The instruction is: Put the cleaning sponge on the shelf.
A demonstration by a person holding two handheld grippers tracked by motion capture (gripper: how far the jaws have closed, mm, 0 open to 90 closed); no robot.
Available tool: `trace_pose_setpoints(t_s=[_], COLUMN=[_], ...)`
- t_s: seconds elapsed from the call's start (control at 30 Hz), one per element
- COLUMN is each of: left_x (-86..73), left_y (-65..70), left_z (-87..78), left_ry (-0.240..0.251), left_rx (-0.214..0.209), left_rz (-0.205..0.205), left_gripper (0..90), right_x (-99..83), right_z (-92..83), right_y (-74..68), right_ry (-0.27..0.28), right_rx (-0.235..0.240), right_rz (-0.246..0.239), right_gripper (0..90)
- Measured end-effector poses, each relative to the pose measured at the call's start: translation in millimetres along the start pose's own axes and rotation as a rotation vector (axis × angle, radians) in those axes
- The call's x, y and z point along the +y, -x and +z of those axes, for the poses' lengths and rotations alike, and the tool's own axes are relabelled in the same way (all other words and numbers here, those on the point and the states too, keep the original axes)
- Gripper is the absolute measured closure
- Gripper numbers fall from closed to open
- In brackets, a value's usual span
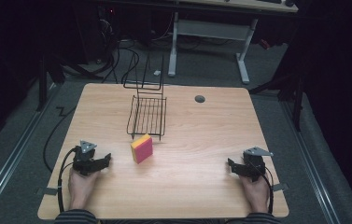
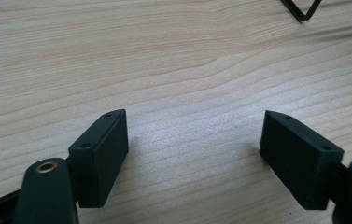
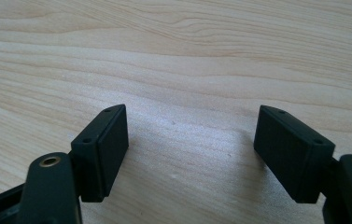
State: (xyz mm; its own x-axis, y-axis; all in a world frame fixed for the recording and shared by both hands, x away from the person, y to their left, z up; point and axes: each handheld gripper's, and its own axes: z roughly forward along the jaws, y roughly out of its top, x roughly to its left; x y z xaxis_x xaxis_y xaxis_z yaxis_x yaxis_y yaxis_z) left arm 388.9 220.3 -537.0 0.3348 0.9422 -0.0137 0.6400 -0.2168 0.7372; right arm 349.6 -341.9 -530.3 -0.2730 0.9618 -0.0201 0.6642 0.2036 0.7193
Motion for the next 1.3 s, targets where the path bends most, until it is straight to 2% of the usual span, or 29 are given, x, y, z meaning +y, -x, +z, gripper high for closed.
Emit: trace_pose_setpoints(t_s=[0.17,0.27,0.33,0.43,0.67,0.93,1.3], left_x=[-0.7,-1.4,-1.2,0.1,1.3,5.7,5.0], left_y=[-0.1,-0.9,-0.9,0.6,1.3,8.2,20.5], left_z=[-2.0,-5.7,-6.4,-9.1,-16.1,-27.2,-36.6], left_ry=[0.015,0.058,0.061,0.086,0.101,0.133,0.138], left_rx=[-0.022,-0.039,-0.047,-0.068,-0.098,-0.134,-0.178], left_rz=[-0.007,-0.038,-0.042,-0.043,-0.044,-0.020,0.015], left_gripper=[21.6,21.1,20.9,20.9,18.8,17.9,17.2], right_x=[0.0,0.1,0.0,0.0,0.0,0.0,0.0], right_z=[-0.1,0.1,-0.2,0.0,-0.1,0.0,0.0], right_y=[-0.6,0.4,-0.7,-0.2,-0.3,-0.2,-0.2], right_ry=[-0.002,0.001,-0.002,0.000,-0.001,-0.001,0.000], right_rx=[0.001,0.000,0.000,0.000,0.000,0.000,0.000], right_rz=[0.007,-0.005,0.008,0.002,0.004,0.003,0.003], right_gripper=[26.5,26.5,26.5,26.4,26.5,26.5,26.5])
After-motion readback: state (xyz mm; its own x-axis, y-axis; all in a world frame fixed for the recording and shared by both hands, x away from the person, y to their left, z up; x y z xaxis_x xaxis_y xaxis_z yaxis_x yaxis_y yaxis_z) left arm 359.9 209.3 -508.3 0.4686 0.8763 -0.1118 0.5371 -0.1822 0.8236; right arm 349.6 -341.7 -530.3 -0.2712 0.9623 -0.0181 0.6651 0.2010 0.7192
